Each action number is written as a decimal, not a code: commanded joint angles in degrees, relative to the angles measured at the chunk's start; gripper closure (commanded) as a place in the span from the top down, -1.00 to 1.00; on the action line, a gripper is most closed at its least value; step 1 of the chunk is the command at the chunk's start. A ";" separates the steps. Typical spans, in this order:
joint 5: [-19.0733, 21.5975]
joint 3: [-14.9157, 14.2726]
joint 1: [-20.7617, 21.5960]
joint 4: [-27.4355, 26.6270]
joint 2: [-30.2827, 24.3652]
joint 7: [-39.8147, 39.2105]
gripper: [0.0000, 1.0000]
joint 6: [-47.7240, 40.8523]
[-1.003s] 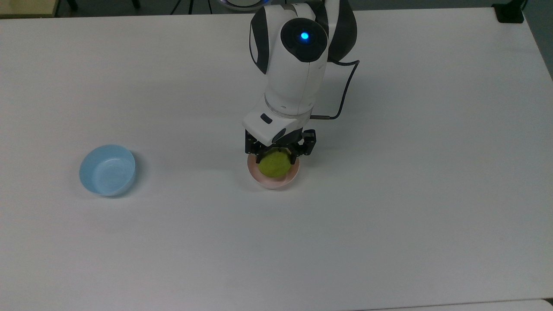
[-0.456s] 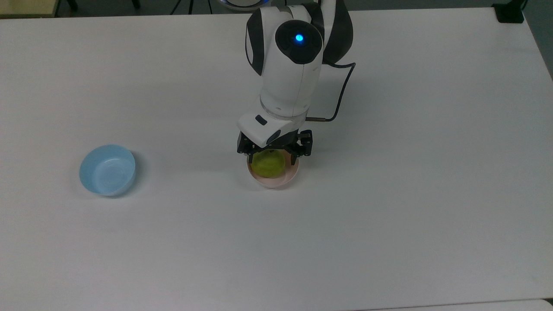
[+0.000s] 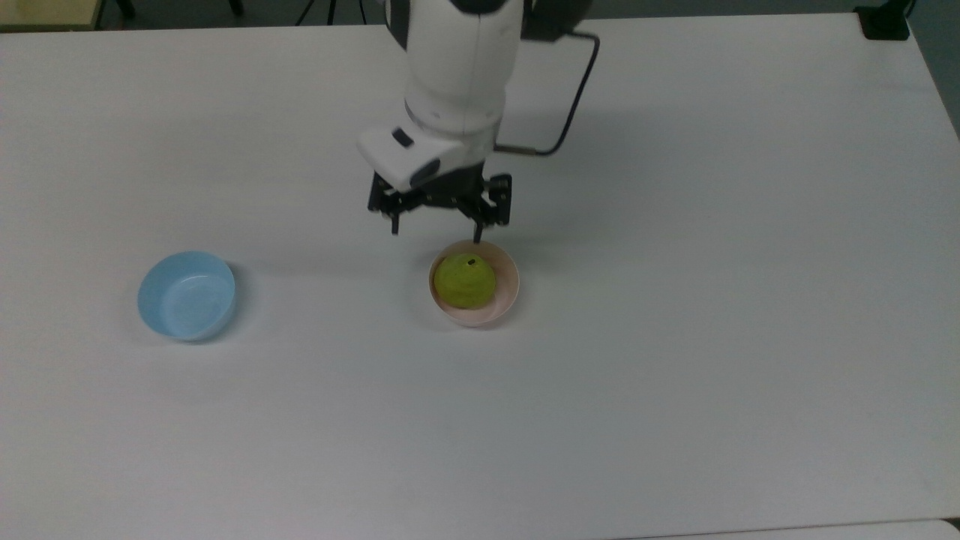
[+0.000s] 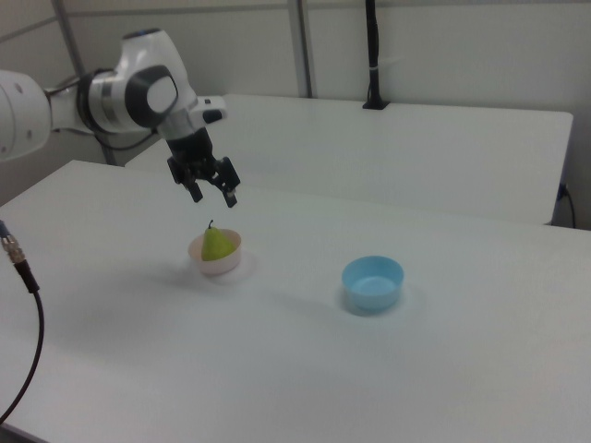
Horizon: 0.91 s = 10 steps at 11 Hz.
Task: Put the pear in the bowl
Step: 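Open the gripper and raise it away from the bowl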
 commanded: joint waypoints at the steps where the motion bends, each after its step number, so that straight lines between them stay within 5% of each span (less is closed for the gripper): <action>1: -0.15 -0.27 -0.60 -2.08 -8.11 -1.01 1.00 -9.85; 4: 0.37 -0.27 -3.06 -2.52 -13.57 -1.18 1.00 -16.02; 7: 6.16 0.25 -7.27 -2.43 -15.86 -6.71 1.00 -18.85; 10: 6.27 0.16 -7.02 -2.35 -16.04 -6.55 1.00 -18.94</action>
